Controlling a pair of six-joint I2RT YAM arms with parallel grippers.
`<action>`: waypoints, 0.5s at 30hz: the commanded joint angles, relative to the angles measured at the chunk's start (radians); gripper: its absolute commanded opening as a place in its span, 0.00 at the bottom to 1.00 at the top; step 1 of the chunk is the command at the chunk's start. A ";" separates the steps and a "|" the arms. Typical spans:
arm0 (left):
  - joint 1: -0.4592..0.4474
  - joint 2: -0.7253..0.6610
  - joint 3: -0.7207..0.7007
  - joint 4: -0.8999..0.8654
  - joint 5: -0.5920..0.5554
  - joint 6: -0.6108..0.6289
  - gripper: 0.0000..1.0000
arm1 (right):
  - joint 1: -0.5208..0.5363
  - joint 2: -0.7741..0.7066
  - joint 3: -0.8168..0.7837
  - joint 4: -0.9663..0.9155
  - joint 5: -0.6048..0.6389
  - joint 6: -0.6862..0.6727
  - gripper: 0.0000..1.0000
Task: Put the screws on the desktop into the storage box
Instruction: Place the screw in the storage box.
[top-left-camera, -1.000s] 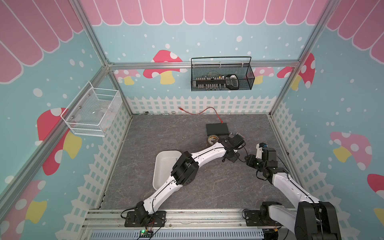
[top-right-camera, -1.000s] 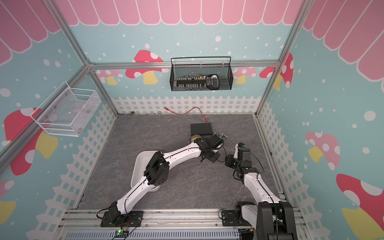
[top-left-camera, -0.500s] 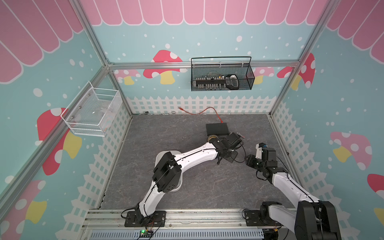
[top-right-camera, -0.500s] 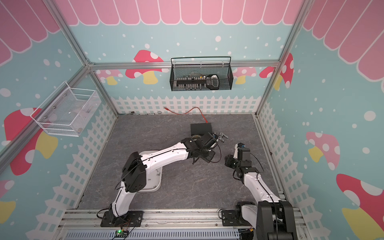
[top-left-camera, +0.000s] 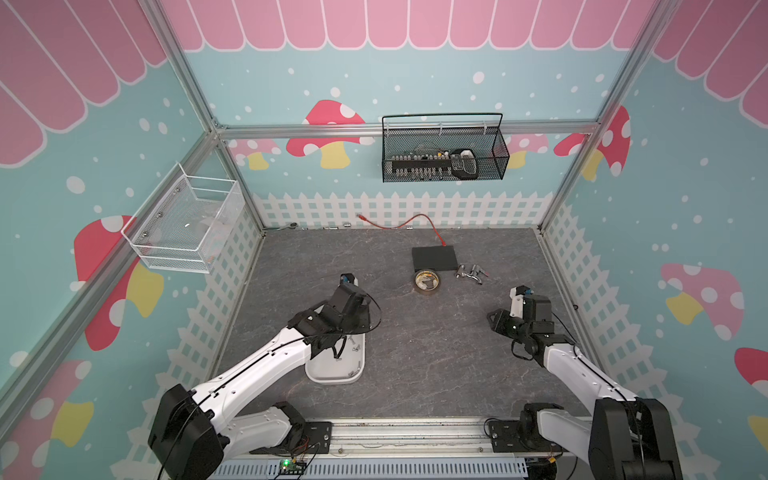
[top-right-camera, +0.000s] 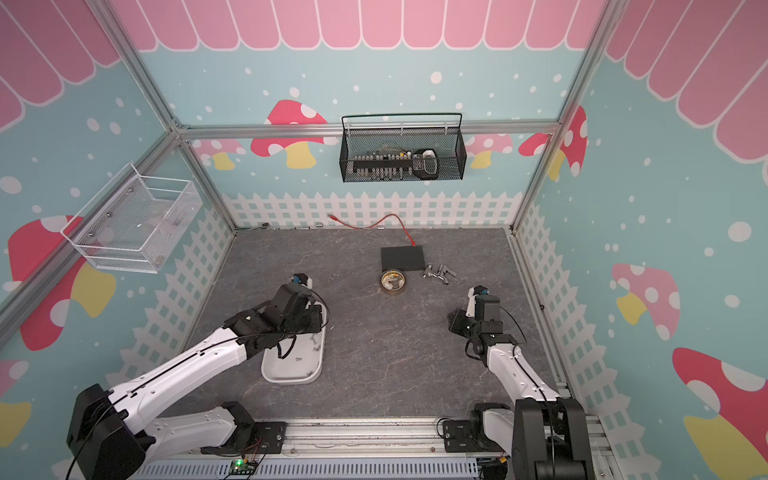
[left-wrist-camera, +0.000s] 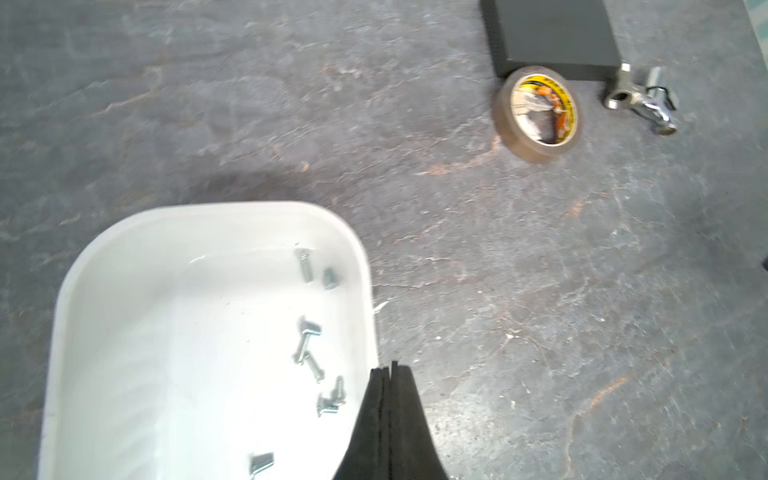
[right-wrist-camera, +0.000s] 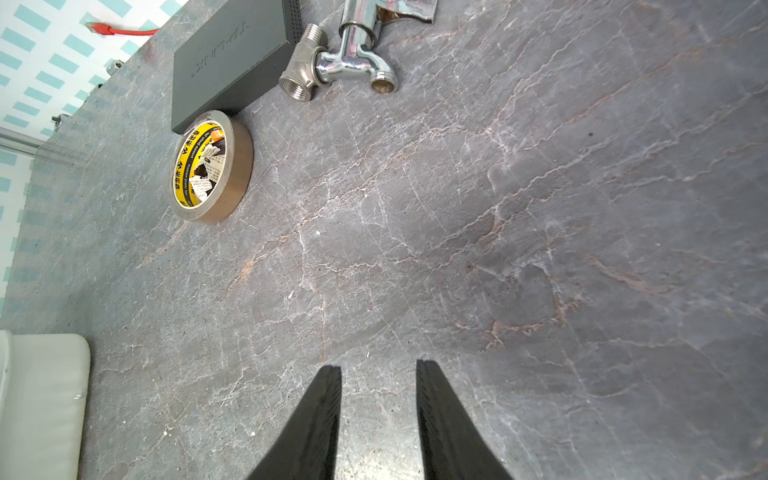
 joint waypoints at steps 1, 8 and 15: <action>0.018 -0.004 -0.032 0.035 0.019 -0.057 0.00 | -0.007 0.012 -0.014 0.019 -0.011 0.008 0.36; 0.036 -0.005 -0.015 0.082 0.075 -0.043 0.00 | -0.007 0.002 -0.020 0.014 -0.001 0.005 0.36; -0.021 0.128 0.134 0.140 0.226 0.085 0.22 | -0.007 0.016 -0.015 0.015 -0.002 0.006 0.36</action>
